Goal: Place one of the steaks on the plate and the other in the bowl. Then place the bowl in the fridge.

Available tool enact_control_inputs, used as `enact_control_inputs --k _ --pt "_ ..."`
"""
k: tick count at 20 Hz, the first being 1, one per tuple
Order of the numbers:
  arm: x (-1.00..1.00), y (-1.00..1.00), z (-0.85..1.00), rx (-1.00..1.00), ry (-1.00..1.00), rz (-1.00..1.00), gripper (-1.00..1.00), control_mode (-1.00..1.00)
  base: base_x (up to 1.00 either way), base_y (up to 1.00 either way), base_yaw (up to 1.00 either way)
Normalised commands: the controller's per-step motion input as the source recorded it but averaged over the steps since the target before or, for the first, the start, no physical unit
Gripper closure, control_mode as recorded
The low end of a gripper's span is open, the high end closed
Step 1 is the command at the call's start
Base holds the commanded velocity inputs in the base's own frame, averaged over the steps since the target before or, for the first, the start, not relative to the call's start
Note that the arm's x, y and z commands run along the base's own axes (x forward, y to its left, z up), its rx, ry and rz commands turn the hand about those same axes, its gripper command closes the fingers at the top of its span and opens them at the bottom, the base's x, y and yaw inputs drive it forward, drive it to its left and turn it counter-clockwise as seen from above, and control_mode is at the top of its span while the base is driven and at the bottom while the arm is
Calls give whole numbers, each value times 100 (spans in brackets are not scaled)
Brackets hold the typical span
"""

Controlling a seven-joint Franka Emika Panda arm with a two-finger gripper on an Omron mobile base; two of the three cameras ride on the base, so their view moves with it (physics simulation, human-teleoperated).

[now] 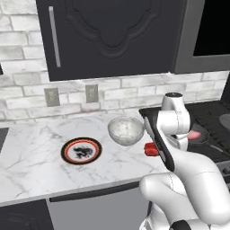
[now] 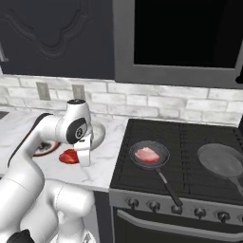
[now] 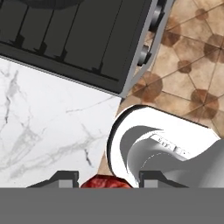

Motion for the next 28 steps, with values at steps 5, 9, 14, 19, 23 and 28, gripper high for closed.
enact_control_inputs --k 5,9,14,19,23,28 --pt "0 0 0 0 0 0 100 100 27 47 -1" --pt "0 0 0 0 0 0 100 100 25 31 0" --pt "10 5 0 0 -1 0 100 -100 4 4 0" --pt "2 0 0 0 0 0 100 -100 0 0 0" --pt "42 0 -9 1 -4 4 100 -100 0 0 0" --pt "66 0 -12 0 -9 7 100 -100 0 0 0"
